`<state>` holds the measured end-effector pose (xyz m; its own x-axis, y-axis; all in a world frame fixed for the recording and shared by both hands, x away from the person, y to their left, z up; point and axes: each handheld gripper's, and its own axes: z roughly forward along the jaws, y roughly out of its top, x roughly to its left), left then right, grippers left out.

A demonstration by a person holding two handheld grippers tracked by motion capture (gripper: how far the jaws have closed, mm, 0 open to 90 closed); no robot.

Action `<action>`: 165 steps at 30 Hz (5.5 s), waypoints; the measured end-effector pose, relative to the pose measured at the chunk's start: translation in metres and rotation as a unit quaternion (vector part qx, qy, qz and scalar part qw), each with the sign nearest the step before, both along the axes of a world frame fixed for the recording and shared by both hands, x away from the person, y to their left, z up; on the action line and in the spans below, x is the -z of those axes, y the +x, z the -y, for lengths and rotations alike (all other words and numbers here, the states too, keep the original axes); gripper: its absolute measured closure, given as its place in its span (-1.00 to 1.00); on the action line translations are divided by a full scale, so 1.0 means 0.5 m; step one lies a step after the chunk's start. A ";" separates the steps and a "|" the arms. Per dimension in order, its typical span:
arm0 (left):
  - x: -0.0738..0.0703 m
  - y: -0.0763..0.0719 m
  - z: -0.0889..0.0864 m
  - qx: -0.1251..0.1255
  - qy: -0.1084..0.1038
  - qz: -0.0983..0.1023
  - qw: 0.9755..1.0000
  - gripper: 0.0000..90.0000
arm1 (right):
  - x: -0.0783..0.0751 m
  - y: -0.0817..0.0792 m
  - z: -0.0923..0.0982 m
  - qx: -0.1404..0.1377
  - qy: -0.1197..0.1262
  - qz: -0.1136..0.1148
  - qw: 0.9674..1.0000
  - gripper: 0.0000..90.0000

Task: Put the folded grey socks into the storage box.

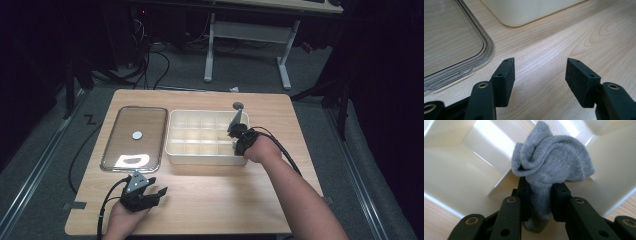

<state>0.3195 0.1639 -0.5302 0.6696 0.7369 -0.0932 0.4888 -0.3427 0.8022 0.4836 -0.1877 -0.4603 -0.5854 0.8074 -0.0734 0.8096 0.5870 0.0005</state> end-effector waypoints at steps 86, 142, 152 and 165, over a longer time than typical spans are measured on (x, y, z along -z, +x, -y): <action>0.007 0.000 0.012 0.010 0.015 -0.009 1.000 -0.08 | 0.003 0.025 -0.012 0.024 0.023 0.022 0.999 1.00; 0.007 0.000 0.012 0.009 0.012 -0.011 1.000 -0.08 | -0.091 -0.088 0.077 0.053 0.158 0.161 0.973 0.41; 0.007 0.000 0.011 0.009 0.011 -0.010 1.000 -0.08 | -0.097 -0.147 0.083 0.048 0.175 0.221 0.958 0.33; 0.004 -0.003 0.005 0.004 -0.007 -0.010 1.000 -0.09 | -0.065 -0.236 0.105 0.052 0.240 0.266 0.932 0.29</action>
<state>0.3180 0.1616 -0.5324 0.6729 0.7303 -0.1177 0.5031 -0.3351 0.7966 0.3657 -0.2403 -0.4276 -0.4859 0.8724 0.0532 0.6723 0.3342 0.6606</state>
